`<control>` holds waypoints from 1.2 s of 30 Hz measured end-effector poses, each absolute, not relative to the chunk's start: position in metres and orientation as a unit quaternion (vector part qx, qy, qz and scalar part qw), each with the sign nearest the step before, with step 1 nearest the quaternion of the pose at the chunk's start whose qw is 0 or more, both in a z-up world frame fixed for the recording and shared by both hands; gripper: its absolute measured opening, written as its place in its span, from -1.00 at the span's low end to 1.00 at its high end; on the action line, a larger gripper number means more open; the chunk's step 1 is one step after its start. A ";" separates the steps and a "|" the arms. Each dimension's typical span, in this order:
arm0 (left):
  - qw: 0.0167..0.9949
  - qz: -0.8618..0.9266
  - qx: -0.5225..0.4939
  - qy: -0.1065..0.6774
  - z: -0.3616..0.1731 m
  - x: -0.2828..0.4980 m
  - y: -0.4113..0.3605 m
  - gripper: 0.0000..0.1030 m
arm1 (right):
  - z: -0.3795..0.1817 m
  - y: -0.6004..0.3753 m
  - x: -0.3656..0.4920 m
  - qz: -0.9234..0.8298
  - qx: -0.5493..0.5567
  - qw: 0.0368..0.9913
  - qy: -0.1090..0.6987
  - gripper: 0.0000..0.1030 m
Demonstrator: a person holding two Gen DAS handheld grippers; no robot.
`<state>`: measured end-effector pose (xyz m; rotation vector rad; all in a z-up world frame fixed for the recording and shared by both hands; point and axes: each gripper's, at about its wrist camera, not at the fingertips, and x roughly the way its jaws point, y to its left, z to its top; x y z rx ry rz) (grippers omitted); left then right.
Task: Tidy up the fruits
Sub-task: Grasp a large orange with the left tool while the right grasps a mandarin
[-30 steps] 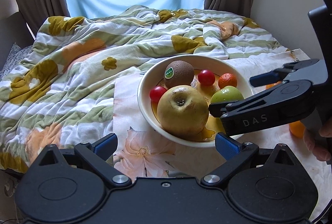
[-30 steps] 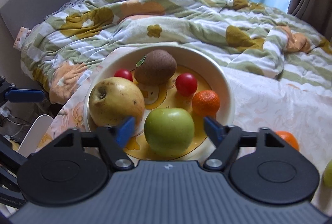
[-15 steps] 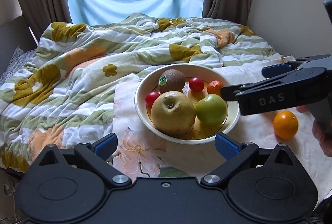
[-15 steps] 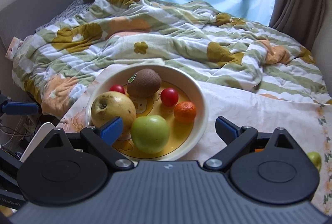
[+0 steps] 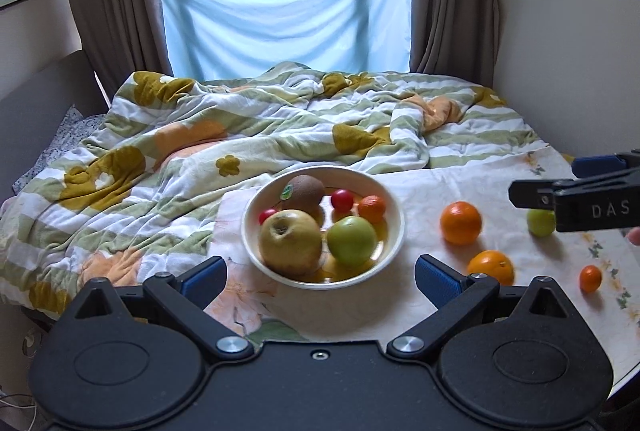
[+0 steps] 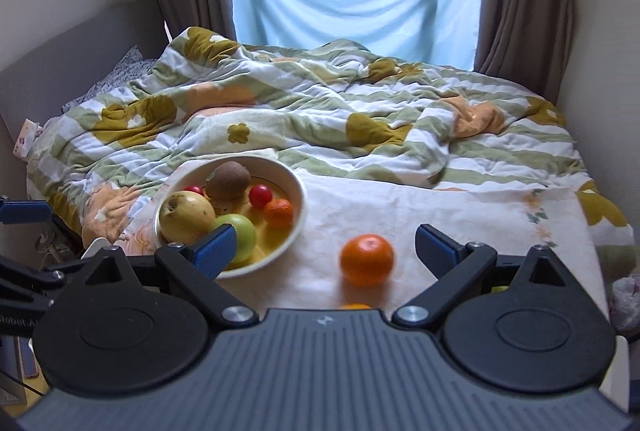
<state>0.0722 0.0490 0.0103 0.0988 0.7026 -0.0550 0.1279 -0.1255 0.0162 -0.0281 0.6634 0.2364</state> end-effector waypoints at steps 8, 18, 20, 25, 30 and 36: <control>0.936 -0.022 0.050 0.346 0.007 0.048 -0.022 0.99 | 0.011 -0.198 0.089 0.106 -0.042 0.938 0.327 1.00; 0.928 -0.039 0.057 0.366 -0.020 0.050 -0.089 0.99 | -0.016 -0.269 0.061 0.097 -0.053 0.929 0.354 1.00; 0.924 -0.045 0.061 0.375 -0.031 0.056 -0.098 0.99 | -0.025 -0.276 0.059 0.095 -0.054 0.925 0.363 1.00; 0.915 -0.057 0.066 0.393 -0.057 0.079 -0.111 0.99 | -0.052 -0.289 0.061 0.093 -0.047 0.917 0.385 1.00; 0.907 -0.064 0.078 0.408 -0.081 0.107 -0.119 0.99 | -0.080 -0.294 0.070 0.086 -0.048 0.909 0.404 1.00; 0.902 -0.061 0.089 0.419 -0.102 0.135 -0.118 0.95 | -0.100 -0.298 0.085 0.074 -0.024 0.903 0.422 0.98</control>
